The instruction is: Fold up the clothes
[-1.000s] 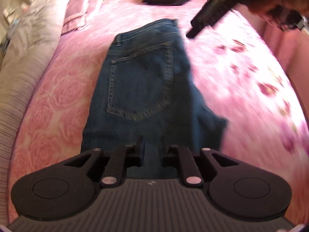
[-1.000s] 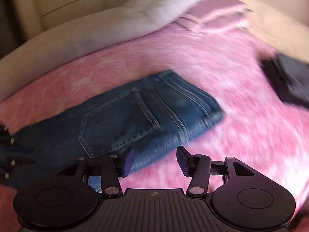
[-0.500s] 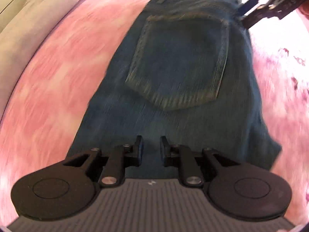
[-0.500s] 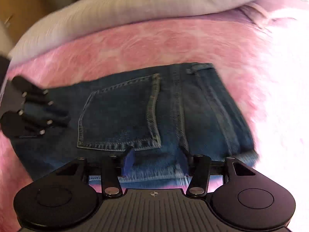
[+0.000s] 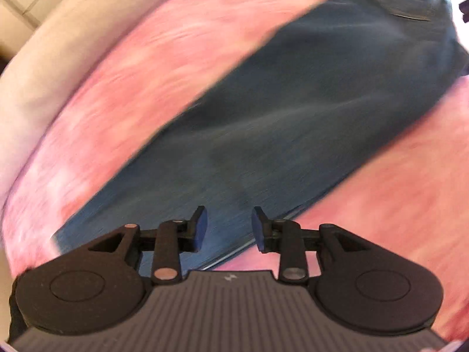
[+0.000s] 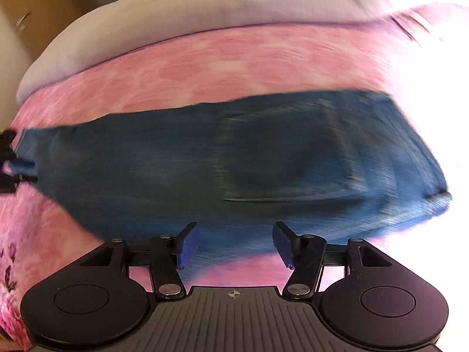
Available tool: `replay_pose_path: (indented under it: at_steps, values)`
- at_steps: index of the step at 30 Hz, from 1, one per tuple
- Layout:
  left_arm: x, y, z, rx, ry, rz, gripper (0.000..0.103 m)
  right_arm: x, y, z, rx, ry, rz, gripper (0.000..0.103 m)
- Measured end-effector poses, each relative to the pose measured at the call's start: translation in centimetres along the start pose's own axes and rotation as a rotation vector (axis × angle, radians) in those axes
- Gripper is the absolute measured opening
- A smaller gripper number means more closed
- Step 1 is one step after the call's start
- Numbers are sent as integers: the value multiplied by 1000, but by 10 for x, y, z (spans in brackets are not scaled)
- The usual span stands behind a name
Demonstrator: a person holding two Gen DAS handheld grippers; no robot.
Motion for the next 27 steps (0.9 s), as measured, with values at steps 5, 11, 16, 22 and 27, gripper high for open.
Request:
replay_pose_path:
  at_steps: [5, 11, 16, 22, 27]
  values:
    - [-29, 51, -101, 71, -18, -28, 29, -28, -24, -100, 38, -13, 6, 61]
    - [-39, 86, -141, 122, 57, -29, 34, -124, -70, -257, 129, -154, -31, 61]
    - [-19, 85, -132, 127, 92, 54, 31, -175, -102, -327, 186, -294, -29, 61]
    - [-21, 32, -122, 130, 180, 166, 31, -198, -134, -299, 77, -304, 2, 61]
    - [-54, -18, -104, 44, 212, 173, 31, -220, -145, -209, 70, -72, -29, 61]
Point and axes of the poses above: each gripper's, at about its wrist camera, not at the fingertips, and x roughly against the way its jaws point, z to its right, y to its underside, the point moved 8 cm from there along -x, roughly the way its jaws point, and after that the axes turned 9 degrees about x, right-handed, at the moved point
